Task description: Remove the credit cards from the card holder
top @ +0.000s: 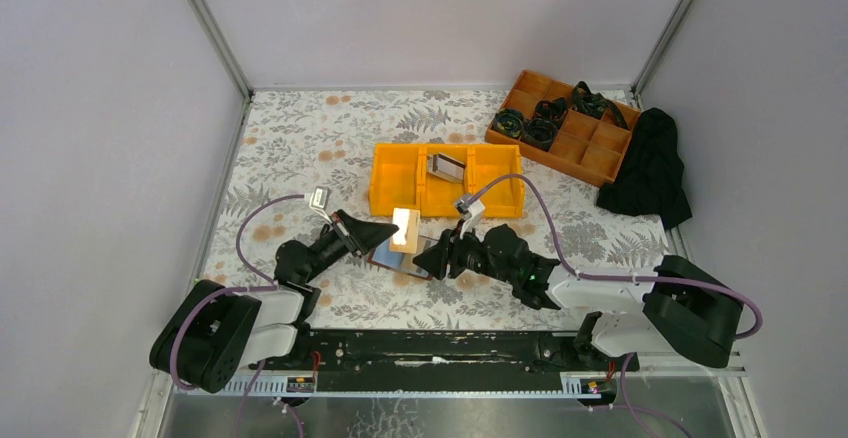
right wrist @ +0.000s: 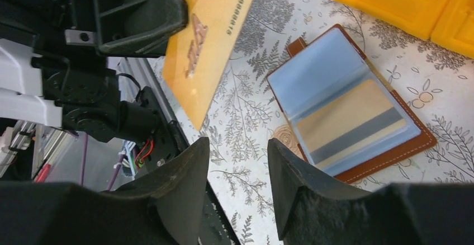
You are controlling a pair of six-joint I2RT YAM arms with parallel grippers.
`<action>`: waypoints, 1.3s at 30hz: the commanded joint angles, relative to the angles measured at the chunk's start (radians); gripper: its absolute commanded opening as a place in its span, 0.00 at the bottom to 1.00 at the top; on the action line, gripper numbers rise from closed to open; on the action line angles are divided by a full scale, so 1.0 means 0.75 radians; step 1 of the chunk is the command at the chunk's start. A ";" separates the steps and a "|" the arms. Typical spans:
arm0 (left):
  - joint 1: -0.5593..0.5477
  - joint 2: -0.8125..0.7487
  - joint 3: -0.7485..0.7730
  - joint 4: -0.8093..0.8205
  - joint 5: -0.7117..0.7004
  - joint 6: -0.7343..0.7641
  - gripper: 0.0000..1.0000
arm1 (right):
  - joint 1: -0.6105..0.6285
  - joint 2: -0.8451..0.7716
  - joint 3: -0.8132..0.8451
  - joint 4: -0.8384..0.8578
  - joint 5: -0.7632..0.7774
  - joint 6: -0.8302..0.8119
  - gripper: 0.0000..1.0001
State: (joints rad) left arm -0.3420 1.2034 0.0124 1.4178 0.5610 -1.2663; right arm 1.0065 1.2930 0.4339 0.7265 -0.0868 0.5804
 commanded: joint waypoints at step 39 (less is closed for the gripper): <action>-0.102 0.134 0.015 0.233 -0.009 0.029 0.00 | -0.007 -0.550 -0.065 -0.211 0.186 -0.190 0.00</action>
State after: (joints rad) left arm -0.4393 1.2869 0.0372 1.5509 0.6041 -1.2720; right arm 1.0107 0.9649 0.3824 0.6106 -0.0589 0.5117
